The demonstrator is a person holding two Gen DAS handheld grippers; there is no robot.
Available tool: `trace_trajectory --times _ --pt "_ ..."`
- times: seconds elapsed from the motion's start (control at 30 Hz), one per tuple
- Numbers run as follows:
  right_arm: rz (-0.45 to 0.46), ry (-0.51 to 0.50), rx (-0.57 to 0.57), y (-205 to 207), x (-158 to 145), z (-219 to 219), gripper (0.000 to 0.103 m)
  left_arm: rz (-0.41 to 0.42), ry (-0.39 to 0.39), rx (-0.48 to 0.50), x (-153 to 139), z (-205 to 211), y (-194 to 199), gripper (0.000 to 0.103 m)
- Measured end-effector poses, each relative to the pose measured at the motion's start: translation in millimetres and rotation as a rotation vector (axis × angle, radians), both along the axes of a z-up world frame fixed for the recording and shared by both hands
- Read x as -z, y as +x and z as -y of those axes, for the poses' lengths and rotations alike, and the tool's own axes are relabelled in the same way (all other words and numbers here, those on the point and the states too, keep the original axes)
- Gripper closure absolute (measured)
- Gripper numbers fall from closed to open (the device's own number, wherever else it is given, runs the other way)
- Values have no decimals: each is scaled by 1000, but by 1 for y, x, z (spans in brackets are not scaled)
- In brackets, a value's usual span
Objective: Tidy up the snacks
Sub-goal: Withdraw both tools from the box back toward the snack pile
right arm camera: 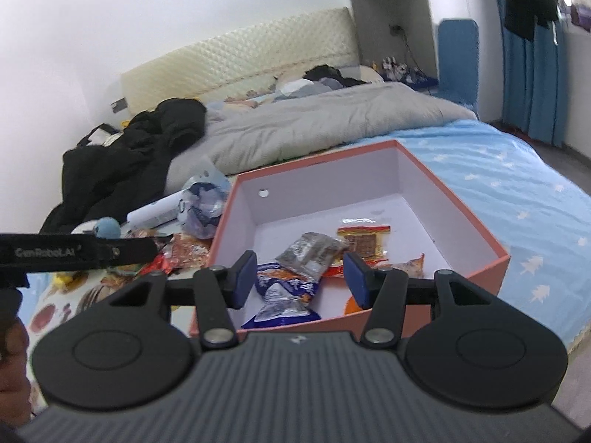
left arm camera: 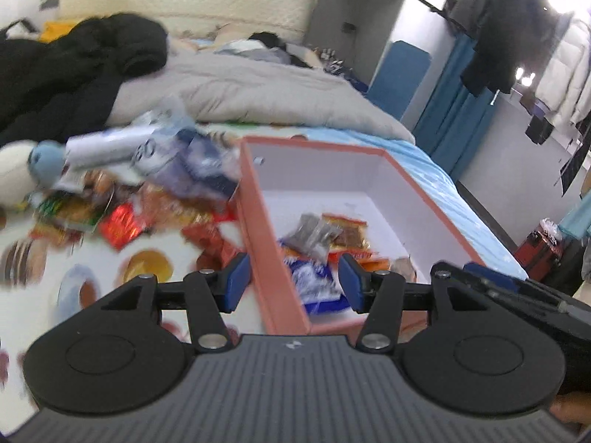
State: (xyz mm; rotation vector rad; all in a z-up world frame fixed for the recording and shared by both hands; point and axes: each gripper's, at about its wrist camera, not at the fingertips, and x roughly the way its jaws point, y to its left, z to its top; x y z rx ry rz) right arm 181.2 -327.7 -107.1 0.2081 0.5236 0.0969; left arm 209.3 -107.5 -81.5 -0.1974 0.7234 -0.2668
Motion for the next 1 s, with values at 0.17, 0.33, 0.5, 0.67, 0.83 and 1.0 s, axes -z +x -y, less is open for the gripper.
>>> trace_trajectory --times 0.17,0.33,0.5,0.67,0.83,1.0 --pt "-5 9 -53 -18 10 -18 49 -19 -45 -83 17 -28 -34 44" --pt "-28 -2 -80 -45 22 -34 49 -11 -18 -111 21 -43 -62 44" --pt "-31 -10 -111 -64 24 -49 49 -9 15 -129 28 -55 -82 44" --pt "-36 -16 -146 -64 27 -64 49 -35 -5 -160 41 -73 -93 44" --pt "-28 -53 -188 -59 30 -88 49 -52 -22 -194 51 -96 -86 44" --pt "-15 -91 -242 -47 30 -121 49 -62 -38 -236 64 -127 -68 44"
